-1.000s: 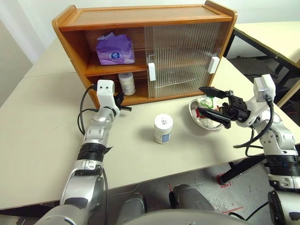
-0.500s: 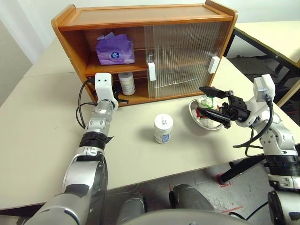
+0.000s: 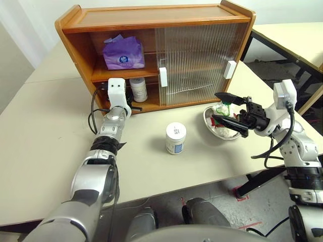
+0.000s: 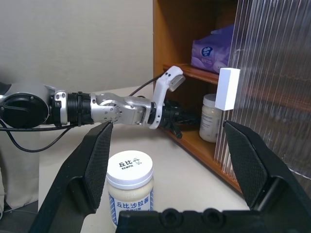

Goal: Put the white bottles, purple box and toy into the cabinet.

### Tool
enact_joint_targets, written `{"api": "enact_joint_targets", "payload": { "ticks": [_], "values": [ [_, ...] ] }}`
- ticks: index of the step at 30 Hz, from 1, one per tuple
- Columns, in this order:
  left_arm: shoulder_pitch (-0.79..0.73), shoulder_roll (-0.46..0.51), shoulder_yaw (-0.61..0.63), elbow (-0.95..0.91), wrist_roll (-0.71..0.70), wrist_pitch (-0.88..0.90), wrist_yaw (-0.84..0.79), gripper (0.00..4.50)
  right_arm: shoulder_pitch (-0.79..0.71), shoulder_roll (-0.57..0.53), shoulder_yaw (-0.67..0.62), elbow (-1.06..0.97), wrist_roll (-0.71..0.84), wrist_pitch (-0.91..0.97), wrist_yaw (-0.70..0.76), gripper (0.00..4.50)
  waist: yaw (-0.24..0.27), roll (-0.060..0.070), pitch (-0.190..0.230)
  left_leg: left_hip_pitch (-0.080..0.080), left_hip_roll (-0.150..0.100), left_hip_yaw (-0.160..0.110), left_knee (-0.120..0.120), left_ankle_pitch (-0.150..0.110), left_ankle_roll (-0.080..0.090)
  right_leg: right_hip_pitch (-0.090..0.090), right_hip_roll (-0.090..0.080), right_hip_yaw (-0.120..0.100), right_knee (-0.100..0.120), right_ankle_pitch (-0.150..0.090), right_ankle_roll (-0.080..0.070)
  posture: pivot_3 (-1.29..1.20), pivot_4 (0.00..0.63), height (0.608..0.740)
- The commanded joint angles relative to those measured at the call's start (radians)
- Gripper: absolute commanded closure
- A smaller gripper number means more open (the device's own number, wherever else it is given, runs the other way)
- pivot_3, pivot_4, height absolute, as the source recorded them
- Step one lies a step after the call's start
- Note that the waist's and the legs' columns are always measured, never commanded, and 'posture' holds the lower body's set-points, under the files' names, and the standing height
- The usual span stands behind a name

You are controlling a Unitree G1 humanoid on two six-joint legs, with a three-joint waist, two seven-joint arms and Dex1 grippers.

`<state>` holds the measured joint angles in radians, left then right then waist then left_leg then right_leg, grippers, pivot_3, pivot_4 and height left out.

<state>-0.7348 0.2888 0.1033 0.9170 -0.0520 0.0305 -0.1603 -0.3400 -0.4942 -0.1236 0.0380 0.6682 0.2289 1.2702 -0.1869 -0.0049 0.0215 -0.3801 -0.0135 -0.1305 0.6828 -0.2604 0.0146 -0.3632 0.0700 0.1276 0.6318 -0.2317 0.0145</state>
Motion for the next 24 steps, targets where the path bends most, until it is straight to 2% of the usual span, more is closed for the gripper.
{"api": "enact_joint_targets", "payload": {
  "ticks": [1, 24],
  "values": [
    [-0.022, -0.011, -0.009, 0.029, 0.007, -0.023, -0.032, 4.47, 0.0, -0.01, -0.002, -0.016, 0.004, 0.01, 0.0, 0.0, -0.001, 0.0, 0.0, 0.0, 0.0, 0.0, 0.0, 0.0, 0.0, 0.0, 0.0, 0.0, 0.0, 0.0, 0.0, -0.27, 0.0, 0.74],
    [-0.075, -0.018, -0.032, 0.168, 0.032, -0.119, -0.149, 4.47, 0.002, -0.029, -0.005, -0.02, 0.008, 0.016, 0.003, 0.0, -0.007, 0.0, 0.0, 0.0, 0.0, 0.001, 0.0, 0.0, 0.0, 0.0, 0.0, 0.0, 0.0, 0.0, 0.001, -0.28, 0.0, 0.74]
  ]
}}
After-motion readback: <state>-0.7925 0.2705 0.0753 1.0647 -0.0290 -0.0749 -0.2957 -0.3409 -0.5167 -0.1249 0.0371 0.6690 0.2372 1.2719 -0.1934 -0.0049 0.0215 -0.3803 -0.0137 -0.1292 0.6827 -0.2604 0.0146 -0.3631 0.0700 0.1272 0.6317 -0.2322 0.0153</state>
